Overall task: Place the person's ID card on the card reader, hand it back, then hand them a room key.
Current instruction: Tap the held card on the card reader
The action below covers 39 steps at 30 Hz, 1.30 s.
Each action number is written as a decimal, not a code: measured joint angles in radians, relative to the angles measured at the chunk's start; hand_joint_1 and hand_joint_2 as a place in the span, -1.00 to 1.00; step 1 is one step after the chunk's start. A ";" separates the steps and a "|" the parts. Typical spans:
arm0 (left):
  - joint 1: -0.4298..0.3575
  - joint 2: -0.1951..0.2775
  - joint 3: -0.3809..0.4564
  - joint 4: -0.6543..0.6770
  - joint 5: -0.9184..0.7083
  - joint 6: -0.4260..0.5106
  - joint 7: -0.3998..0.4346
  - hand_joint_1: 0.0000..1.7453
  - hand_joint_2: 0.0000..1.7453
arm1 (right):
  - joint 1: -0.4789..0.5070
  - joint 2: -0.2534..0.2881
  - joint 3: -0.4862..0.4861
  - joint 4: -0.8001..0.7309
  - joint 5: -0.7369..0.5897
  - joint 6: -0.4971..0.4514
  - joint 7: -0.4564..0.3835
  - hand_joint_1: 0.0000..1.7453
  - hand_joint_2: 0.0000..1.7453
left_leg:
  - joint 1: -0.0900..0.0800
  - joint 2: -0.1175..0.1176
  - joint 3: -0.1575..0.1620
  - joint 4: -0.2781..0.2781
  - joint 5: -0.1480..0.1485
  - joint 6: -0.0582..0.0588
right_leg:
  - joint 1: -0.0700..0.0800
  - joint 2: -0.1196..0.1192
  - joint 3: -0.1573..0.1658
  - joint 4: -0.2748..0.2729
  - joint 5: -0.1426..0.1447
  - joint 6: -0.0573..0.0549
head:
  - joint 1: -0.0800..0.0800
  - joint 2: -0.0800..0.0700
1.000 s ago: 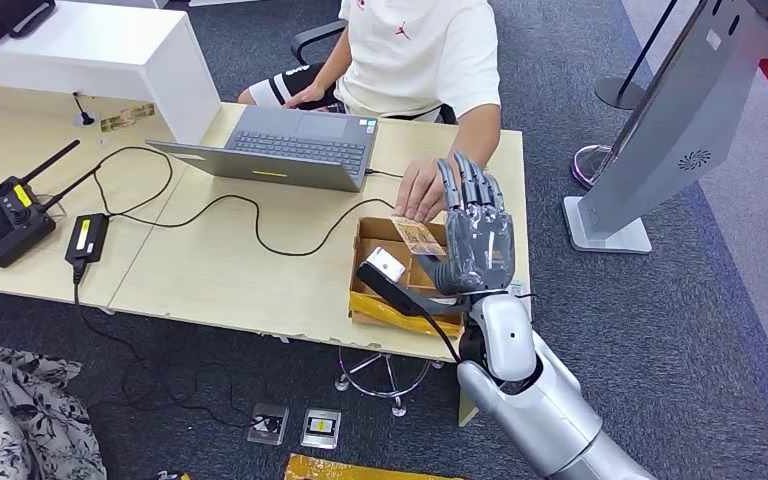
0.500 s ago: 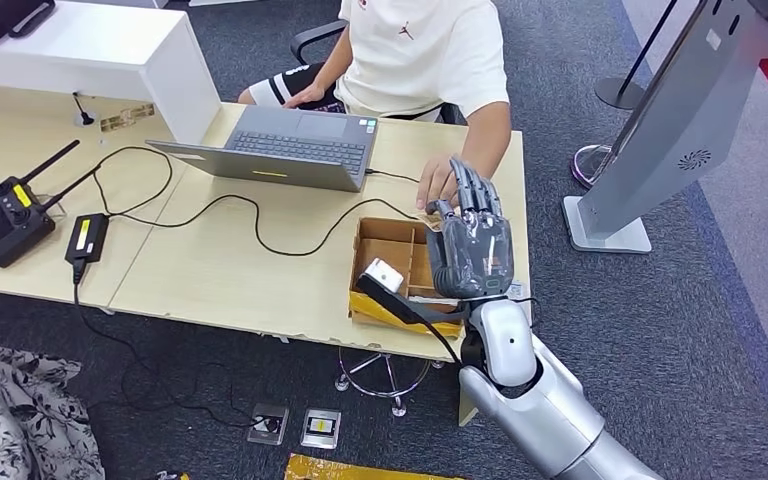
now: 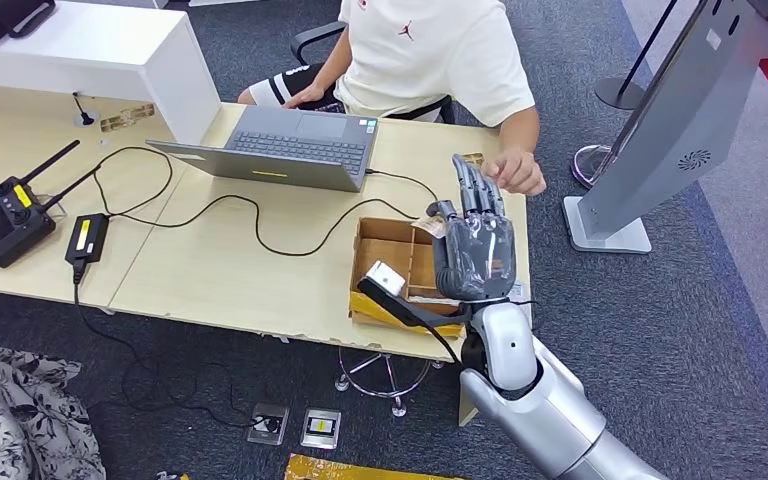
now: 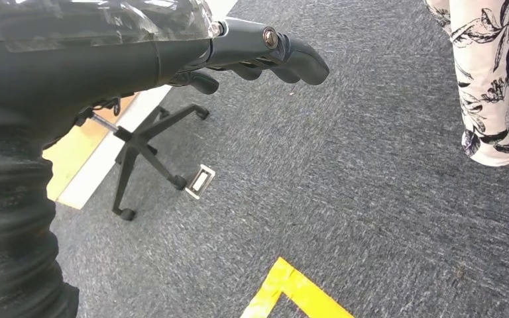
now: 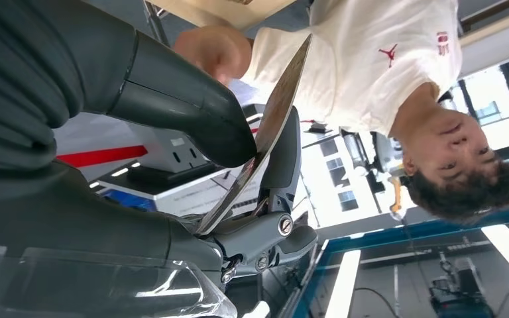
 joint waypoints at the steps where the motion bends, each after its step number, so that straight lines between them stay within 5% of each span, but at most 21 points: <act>1: 0.000 0.000 0.000 0.000 0.000 0.000 -0.001 -1.00 1.00 | 0.004 -0.006 -0.003 0.000 -0.009 -0.016 0.009 1.00 1.00 | 0.000 0.000 0.000 0.000 0.000 0.000 | 0.000 0.000 0.000 0.000 0.000 0.000 | 0.000 0.000; 10: 0.003 0.001 0.000 0.000 0.003 0.000 -0.006 -1.00 1.00 | 0.073 -0.078 -0.082 0.022 -0.135 -0.150 0.035 1.00 1.00 | 0.000 0.000 0.000 0.000 0.000 0.000 | 0.000 0.000 0.000 0.000 0.000 0.000 | 0.000 0.000; 20: 0.004 0.001 0.004 0.000 0.000 0.000 0.009 -1.00 1.00 | 0.147 -0.119 -0.143 0.046 -0.175 -0.181 0.028 1.00 1.00 | 0.000 0.001 0.000 0.000 0.000 0.000 | 0.000 0.000 0.000 0.000 0.000 0.000 | 0.000 0.000; 39: 0.011 -0.003 0.034 -0.030 -0.062 0.000 0.070 -1.00 1.00 | 0.200 -0.071 -0.140 0.187 -0.230 -0.191 -0.099 1.00 1.00 | 0.000 0.001 0.000 0.000 0.000 0.000 | 0.000 0.000 0.000 0.000 0.000 0.000 | 0.000 0.000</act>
